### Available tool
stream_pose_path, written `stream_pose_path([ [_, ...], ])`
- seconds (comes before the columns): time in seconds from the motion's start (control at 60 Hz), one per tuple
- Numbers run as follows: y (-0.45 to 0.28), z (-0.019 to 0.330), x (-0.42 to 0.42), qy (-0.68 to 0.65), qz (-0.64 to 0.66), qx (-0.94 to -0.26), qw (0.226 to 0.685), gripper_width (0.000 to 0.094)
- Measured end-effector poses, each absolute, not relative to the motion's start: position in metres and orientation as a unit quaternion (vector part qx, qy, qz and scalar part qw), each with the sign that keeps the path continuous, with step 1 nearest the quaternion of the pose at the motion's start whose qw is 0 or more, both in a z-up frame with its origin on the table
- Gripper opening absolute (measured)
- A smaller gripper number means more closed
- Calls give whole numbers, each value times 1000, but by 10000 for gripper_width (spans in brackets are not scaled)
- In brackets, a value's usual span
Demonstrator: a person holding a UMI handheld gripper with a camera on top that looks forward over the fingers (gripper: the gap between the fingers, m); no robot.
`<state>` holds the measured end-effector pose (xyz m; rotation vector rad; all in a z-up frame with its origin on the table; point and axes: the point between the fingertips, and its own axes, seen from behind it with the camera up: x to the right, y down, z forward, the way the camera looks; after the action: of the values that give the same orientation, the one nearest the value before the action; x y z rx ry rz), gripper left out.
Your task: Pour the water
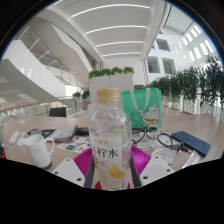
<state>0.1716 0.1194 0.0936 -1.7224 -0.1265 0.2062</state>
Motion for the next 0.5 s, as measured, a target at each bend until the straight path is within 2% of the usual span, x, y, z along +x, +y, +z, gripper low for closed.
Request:
stream_pose_path([
  [0.05, 113, 85, 171, -70, 92, -781, 614, 617],
  [0.133, 94, 72, 176, -79, 85, -811, 573, 851],
  [0.333, 29, 93, 182, -60, 69, -830, 550, 832],
  [0.5, -47, 129, 168, -48, 41, -835, 547, 836],
])
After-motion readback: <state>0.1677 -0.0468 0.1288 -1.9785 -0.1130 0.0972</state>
